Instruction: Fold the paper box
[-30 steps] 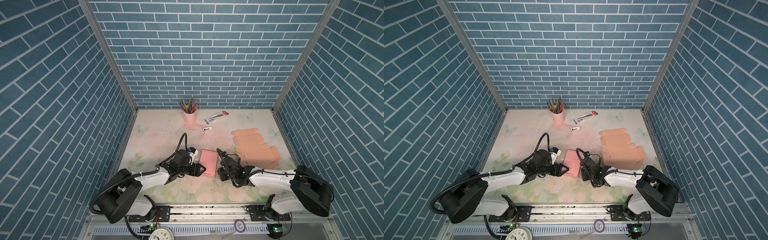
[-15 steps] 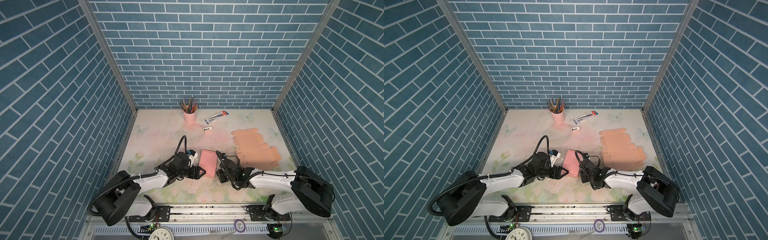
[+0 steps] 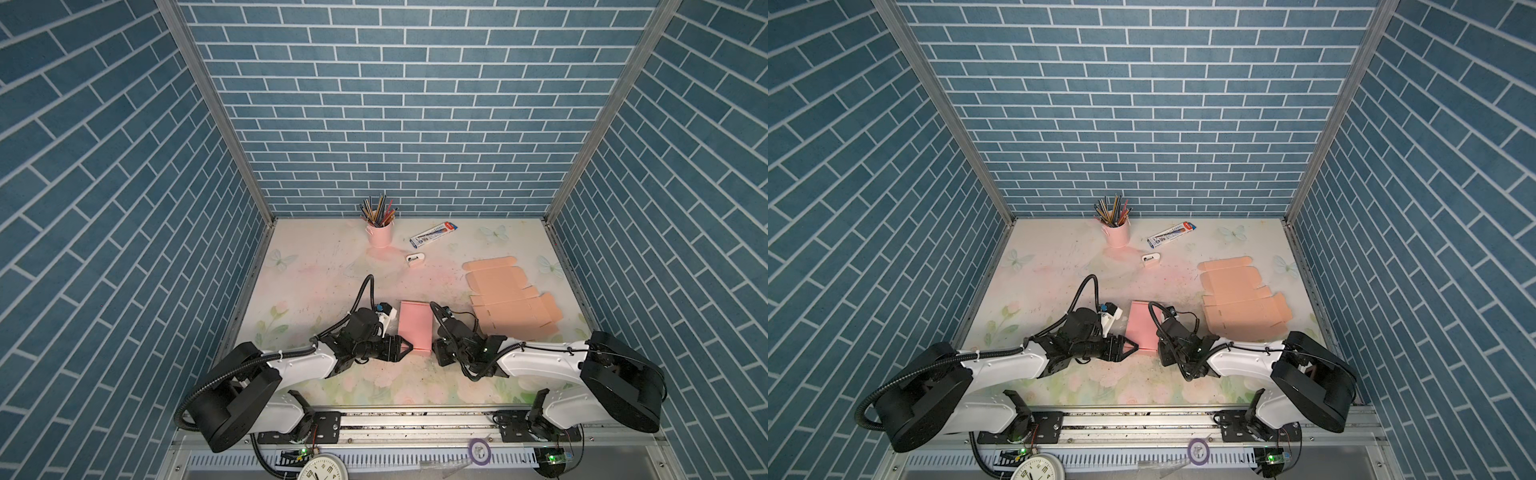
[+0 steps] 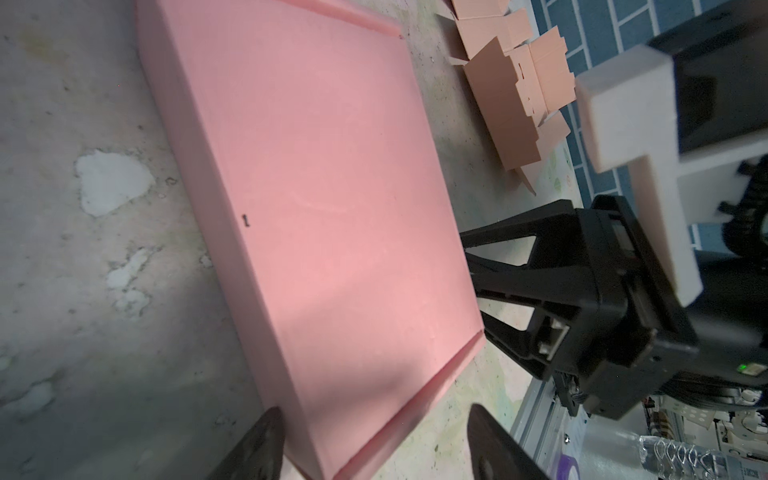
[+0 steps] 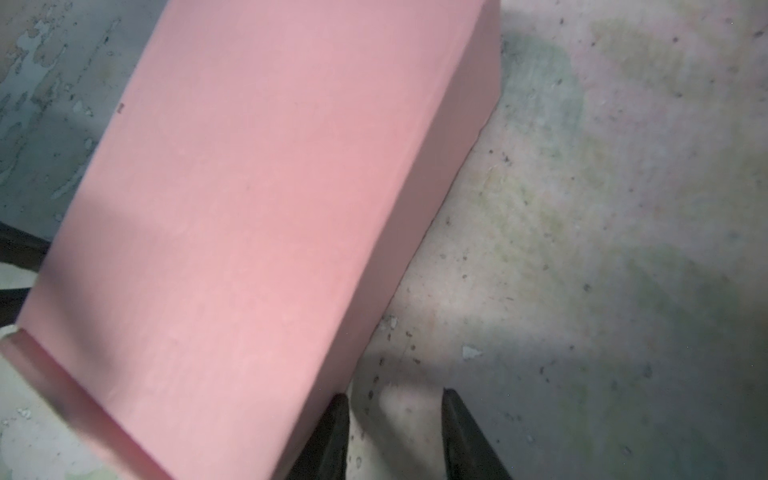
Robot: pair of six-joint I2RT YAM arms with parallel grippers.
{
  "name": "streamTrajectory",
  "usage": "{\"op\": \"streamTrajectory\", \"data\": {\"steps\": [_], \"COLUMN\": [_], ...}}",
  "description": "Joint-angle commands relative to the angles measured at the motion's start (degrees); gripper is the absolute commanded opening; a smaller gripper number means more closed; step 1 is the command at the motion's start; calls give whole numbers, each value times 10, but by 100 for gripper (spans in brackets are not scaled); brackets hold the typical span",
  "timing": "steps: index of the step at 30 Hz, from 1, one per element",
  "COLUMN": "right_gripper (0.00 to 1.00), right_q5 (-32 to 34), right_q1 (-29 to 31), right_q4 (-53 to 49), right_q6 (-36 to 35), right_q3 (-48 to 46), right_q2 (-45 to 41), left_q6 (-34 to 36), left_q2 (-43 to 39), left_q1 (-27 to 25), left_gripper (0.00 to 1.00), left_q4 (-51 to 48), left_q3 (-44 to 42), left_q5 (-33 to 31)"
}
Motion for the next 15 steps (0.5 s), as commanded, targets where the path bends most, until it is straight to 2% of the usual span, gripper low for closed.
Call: {"op": "streamTrajectory", "data": {"steps": [1,4,9,15], "right_gripper": [39,39,39,37], "right_q5": [-46,-53,-18,-13], "right_q1": [17,17,14,-23], "right_q4": [58,78,34,19], "right_q6": [21,28,34,23], "right_q3": [-7,-28,-47,-78], "right_q2": [7,3,-29,-72], "left_q6": [-8,-9,2,7], "left_q2": [0,-3,-19,-19], "left_q1": [-13,-14,-12,12], "left_gripper": [70,70,71,77], "left_q4": [31,31,2,-7], "left_q3": [-4,-6,-8,-15], "left_q5": [18,16,-3,1]}}
